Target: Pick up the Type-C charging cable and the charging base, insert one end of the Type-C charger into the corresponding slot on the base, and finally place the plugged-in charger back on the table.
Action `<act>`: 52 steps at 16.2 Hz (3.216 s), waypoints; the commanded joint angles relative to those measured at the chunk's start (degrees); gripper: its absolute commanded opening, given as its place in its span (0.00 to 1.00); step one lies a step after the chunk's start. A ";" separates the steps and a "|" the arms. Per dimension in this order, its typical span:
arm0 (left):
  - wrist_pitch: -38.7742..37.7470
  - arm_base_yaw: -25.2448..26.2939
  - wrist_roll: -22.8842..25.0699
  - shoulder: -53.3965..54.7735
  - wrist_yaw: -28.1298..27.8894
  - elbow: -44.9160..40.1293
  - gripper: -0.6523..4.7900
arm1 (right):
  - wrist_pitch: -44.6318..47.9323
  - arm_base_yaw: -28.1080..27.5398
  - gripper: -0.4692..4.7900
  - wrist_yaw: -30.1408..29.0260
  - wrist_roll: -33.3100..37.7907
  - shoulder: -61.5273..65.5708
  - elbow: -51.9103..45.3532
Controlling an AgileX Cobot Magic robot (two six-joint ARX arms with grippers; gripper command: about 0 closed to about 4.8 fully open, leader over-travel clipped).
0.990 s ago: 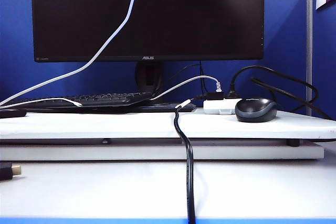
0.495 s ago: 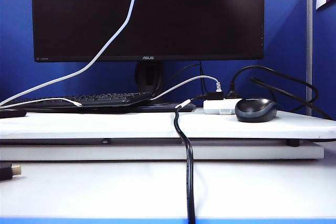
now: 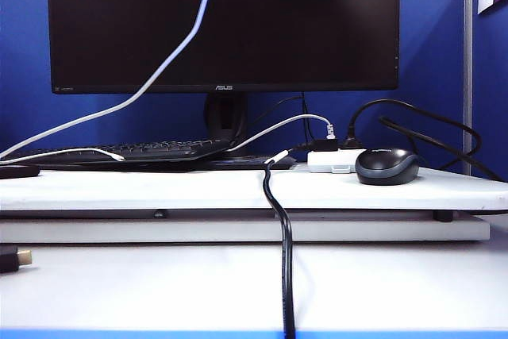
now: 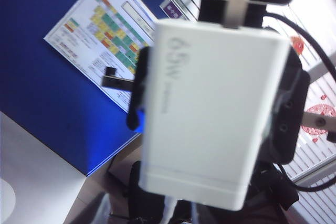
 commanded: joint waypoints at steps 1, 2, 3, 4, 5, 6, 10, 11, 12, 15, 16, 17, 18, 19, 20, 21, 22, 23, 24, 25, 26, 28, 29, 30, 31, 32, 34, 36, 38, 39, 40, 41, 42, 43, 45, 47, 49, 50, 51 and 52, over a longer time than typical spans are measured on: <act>6.19 0.44 -0.50 -0.28 -5.31 0.94 0.60 | -6.62 1.22 0.09 -8.33 -0.48 0.11 -0.98; 6.21 0.44 -0.48 -0.28 -5.01 0.94 0.63 | -6.64 1.22 0.09 -8.17 -0.50 0.09 -0.98; 6.32 0.44 -0.44 -0.28 -3.76 0.94 0.65 | -6.67 1.20 0.09 -7.26 -0.50 0.02 -0.98; 6.29 0.44 0.50 -0.28 -2.49 0.94 0.65 | -6.67 0.42 0.09 -5.64 -0.52 -0.28 -0.98; 6.23 0.44 1.49 -0.28 -1.51 0.94 0.64 | -6.69 -0.68 0.09 -3.21 -0.52 -0.61 -0.98; 6.19 0.44 1.46 -0.31 -1.46 0.94 0.59 | -6.69 -1.20 0.09 -0.48 -0.52 -0.81 -0.98; 5.81 0.46 2.10 -0.44 0.15 0.94 0.56 | -7.37 -4.00 0.09 2.10 -0.98 -1.51 -0.98; 5.84 0.72 2.14 -0.59 0.20 0.94 0.56 | -7.89 -4.07 0.09 2.12 -1.01 -1.51 -0.98; 5.86 1.31 2.16 -0.59 0.11 0.94 0.52 | -8.48 -4.24 0.09 2.69 -1.75 -1.42 -0.98; 5.66 2.80 2.43 -1.42 -1.73 0.94 0.31 | -15.21 -4.04 0.09 6.51 -10.27 -0.74 -0.98; 5.57 3.58 3.21 -1.86 -1.68 0.94 0.19 | -17.07 -4.04 0.09 7.21 -11.43 0.09 -0.98; 5.68 3.65 3.50 -2.03 -1.75 0.94 0.13 | -18.47 -4.09 0.09 7.93 -12.17 0.55 -0.98; 5.99 3.65 4.35 -2.67 -1.77 0.94 0.11 | -20.44 -4.11 0.09 8.35 -15.56 1.62 -0.98; 6.88 3.67 4.46 -3.19 -1.79 0.94 0.11 | -21.68 -3.58 0.09 9.88 -17.27 3.67 -0.98; 7.65 3.67 4.37 -3.58 -1.75 0.94 0.11 | -21.77 -2.08 0.09 11.15 -19.19 6.82 -0.98; 7.58 3.67 4.00 -3.87 -1.77 0.94 0.11 | -22.97 -1.68 0.09 10.86 -20.85 11.04 -0.98; 7.58 3.67 3.98 -3.89 -2.01 0.94 0.11 | -23.41 -0.74 0.09 10.82 -22.47 13.07 -0.98; 7.61 3.67 3.98 -3.89 -2.21 0.94 0.11 | -23.56 -0.42 0.09 10.86 -23.56 15.65 -0.98; 7.58 3.67 3.96 -3.89 -2.16 0.94 0.11 | -22.99 1.38 0.09 11.80 -25.20 18.60 -0.98; 7.63 3.67 3.98 -3.89 -2.21 0.94 0.11 | -22.08 2.43 0.09 14.29 -26.82 20.68 -0.98; 7.61 3.67 4.00 -3.89 -2.19 0.94 0.11 | -20.28 5.09 0.09 19.30 -31.01 25.22 -0.98; 7.58 3.67 3.98 -3.89 -2.16 0.94 0.11 | -19.96 6.60 0.09 24.72 -32.13 31.47 -0.98; 7.54 3.67 3.98 -3.89 -2.16 0.94 0.11 | -20.06 6.62 0.09 25.31 -33.66 33.73 -0.98; 7.56 3.67 4.00 -3.89 -2.16 0.94 0.11 | -21.03 6.67 0.09 27.63 -35.80 34.58 -0.98; 7.56 3.67 4.02 -3.87 -2.19 0.94 0.11 | -22.38 6.71 0.09 30.10 -39.80 35.39 -0.98; 7.56 3.67 4.07 -3.87 -2.19 0.94 0.11 | -24.28 6.64 0.09 31.32 -41.46 35.82 -0.98; 7.56 3.67 4.04 -3.87 -2.16 0.94 0.11 | -25.57 6.64 0.09 31.78 -42.80 36.26 -0.98; 7.54 3.67 4.02 -3.87 -2.21 0.94 0.11 | -28.41 6.75 0.09 31.80 -44.87 37.20 -0.98; 7.39 3.67 4.02 -3.87 -2.19 0.94 0.11 | -28.72 6.75 0.28 31.63 -47.71 37.16 -0.98; 7.34 3.67 4.02 -3.87 -2.19 0.94 0.11 | -28.48 6.71 0.48 31.61 -48.26 37.05 -0.96; 7.13 3.67 4.02 -3.89 -2.19 0.94 0.11 | -28.46 6.71 1.00 31.63 -48.57 36.35 -0.90; 7.10 3.67 4.02 -3.89 -2.19 0.94 0.11 | -27.47 6.73 1.00 31.58 -48.54 34.91 -0.74; 7.08 3.67 3.96 -3.89 -2.16 0.94 0.11 | -25.18 6.75 1.00 31.28 -48.50 32.70 -0.74; 6.93 3.67 3.78 -4.15 -2.16 0.94 0.11 | -22.10 6.75 0.94 31.45 -48.43 27.89 -0.74; 6.97 3.67 3.83 -5.20 -3.15 0.94 0.11 | -20.72 6.73 0.16 31.67 -48.46 21.40 -0.74; 6.84 3.67 4.24 -7.13 -7.08 0.94 0.11 | -23.02 6.69 0.08 34.77 -48.48 12.35 -0.74; 6.16 3.67 5.33 -9.35 -11.47 0.94 0.11 | -26.60 6.69 0.08 36.92 -48.46 2.75 -0.74; 5.20 3.67 6.34 -10.56 -13.00 0.94 0.11 | -27.47 6.69 0.08 38.16 -48.48 -1.40 -0.76; 1.73 3.67 8.72 -12.68 -15.32 0.94 0.11 | -28.44 6.69 0.08 39.30 -48.50 -6.56 -0.76; -5.51 3.67 15.15 -16.00 -20.76 0.94 0.11 | -29.77 6.49 0.08 40.02 -48.74 -11.80 -0.81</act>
